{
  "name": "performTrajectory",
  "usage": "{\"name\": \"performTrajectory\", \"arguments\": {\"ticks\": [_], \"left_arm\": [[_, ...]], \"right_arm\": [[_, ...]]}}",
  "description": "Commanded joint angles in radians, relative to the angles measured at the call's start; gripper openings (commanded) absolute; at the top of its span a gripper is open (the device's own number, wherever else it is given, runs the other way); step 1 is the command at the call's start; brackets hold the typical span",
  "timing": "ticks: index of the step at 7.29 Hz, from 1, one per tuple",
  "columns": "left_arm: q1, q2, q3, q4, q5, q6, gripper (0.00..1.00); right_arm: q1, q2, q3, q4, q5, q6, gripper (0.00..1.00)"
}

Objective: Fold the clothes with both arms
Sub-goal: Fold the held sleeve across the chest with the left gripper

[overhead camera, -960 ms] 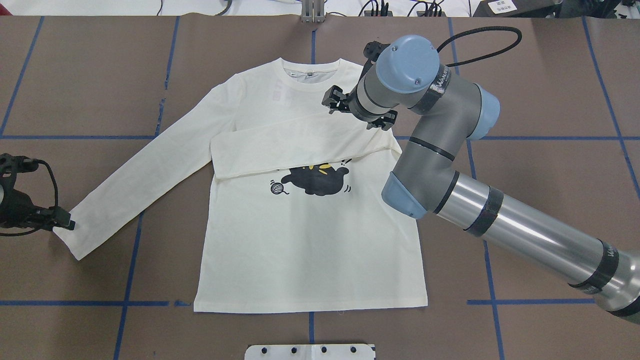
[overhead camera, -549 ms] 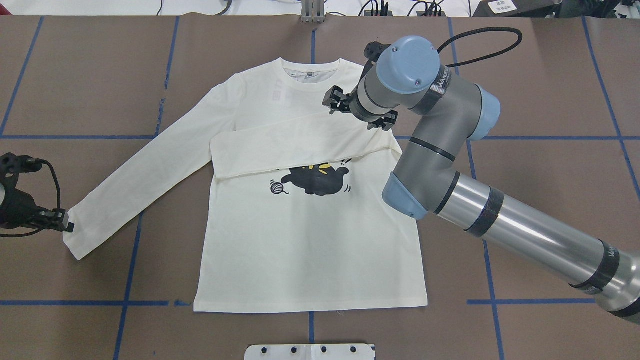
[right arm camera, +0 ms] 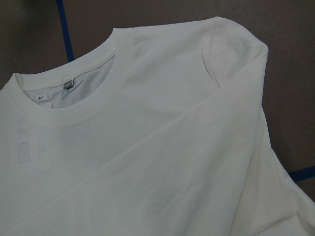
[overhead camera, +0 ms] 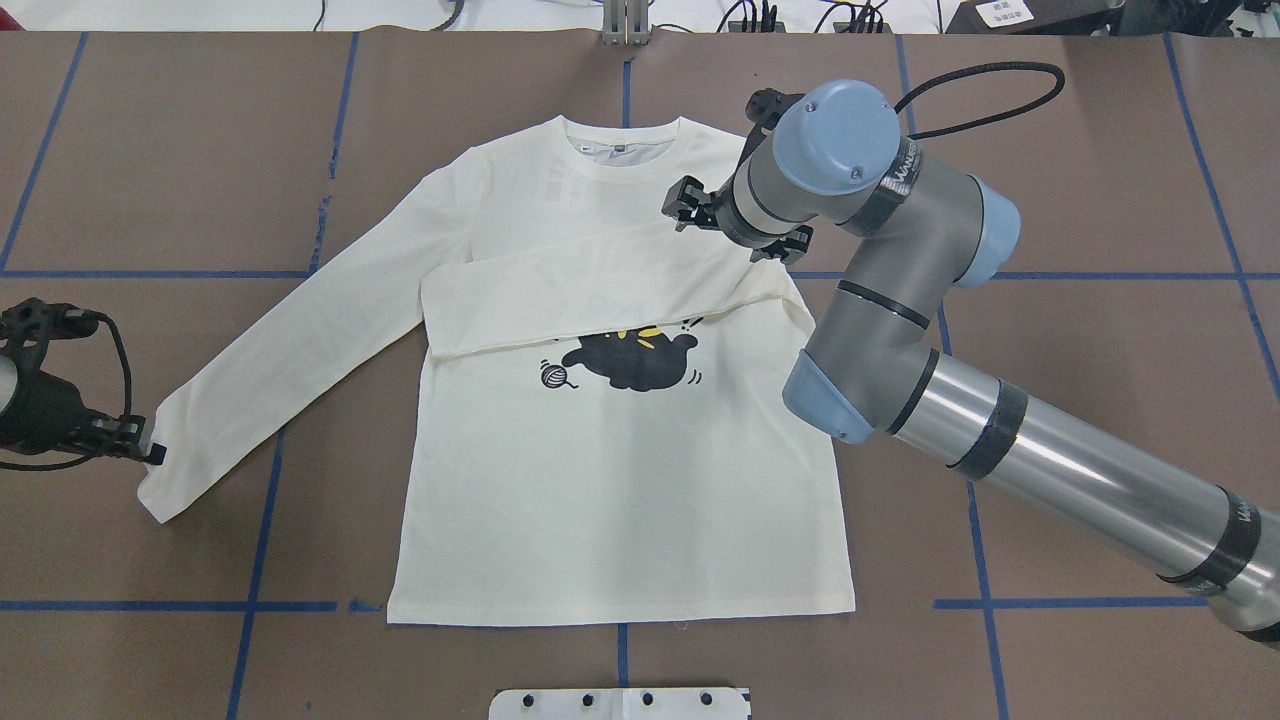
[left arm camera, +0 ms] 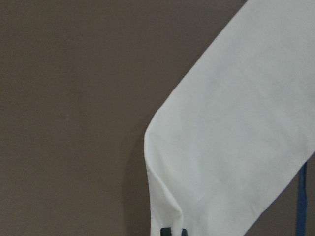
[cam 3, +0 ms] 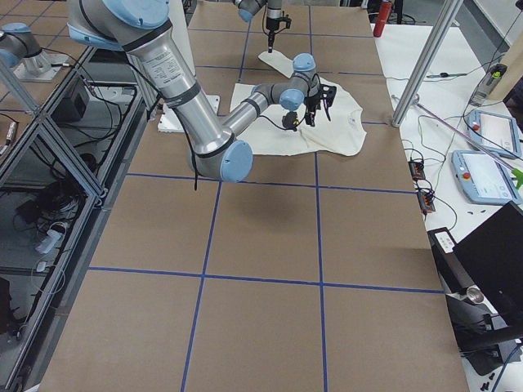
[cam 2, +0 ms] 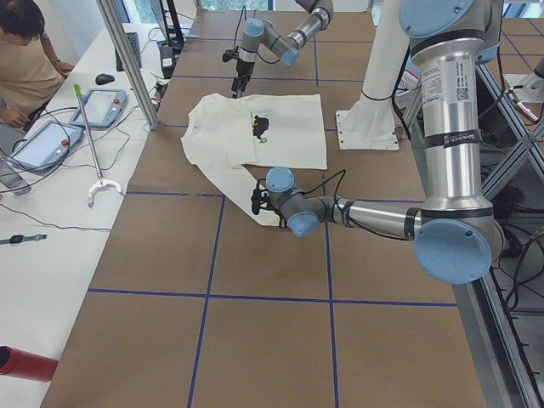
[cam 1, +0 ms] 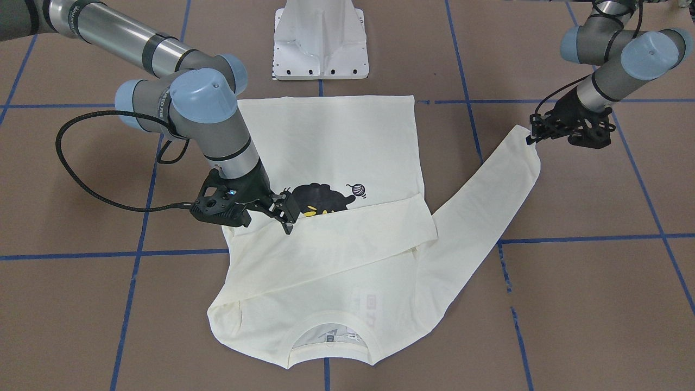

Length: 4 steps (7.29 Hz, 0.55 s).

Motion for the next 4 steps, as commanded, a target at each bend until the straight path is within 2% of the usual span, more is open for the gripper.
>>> {"name": "performTrajectory", "arguments": {"ticks": [1, 2, 3, 4], "left_arm": [[-0.068, -0.227, -0.055, 0.231, -0.073, -0.102, 0.00], [-0.089, -0.454, -0.052, 0.484, -0.067, -0.143, 0.00], [-0.099, -0.657, -0.025, 0.661, -0.064, -0.197, 0.00], [-0.096, -0.780, 0.018, 0.657, -0.048, -0.309, 0.00]], "right_arm": [[0.053, -0.107, 0.088, 0.000, 0.010, -0.116, 1.00], [0.088, -0.171, 0.116, 0.000, 0.027, -0.187, 1.00], [0.148, -0.259, 0.165, 0.000, 0.075, -0.253, 1.00], [0.226, -0.328, 0.203, 0.002, 0.159, -0.339, 1.00]]}}
